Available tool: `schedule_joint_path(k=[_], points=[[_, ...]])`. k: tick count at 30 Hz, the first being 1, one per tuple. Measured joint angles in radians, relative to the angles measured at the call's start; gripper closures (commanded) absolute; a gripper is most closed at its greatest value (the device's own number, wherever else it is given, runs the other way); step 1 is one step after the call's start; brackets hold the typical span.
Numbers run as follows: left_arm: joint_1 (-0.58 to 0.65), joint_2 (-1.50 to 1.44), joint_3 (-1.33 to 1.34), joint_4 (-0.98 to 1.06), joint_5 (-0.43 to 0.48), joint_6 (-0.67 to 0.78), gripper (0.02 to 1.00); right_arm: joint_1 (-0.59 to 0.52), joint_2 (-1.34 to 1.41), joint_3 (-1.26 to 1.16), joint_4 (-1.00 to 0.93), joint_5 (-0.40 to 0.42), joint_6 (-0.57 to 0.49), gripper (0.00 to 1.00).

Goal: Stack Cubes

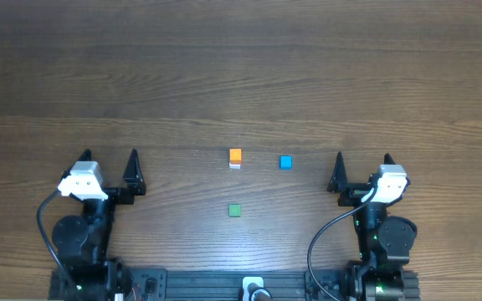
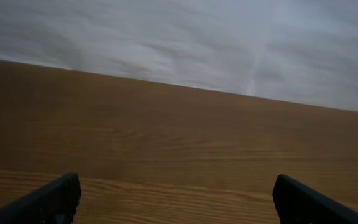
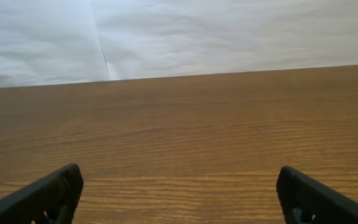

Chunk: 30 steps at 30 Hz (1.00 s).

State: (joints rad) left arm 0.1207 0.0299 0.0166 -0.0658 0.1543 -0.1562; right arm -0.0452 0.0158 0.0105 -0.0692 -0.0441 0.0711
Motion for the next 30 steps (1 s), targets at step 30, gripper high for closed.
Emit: schedule_joint_path(k=[30], points=[[0.005, -0.015, -0.003, 0.001, 0.0, 0.0, 0.018, 0.0, 0.0, 0.0, 0.0, 0.0, 0.0, 0.007]])
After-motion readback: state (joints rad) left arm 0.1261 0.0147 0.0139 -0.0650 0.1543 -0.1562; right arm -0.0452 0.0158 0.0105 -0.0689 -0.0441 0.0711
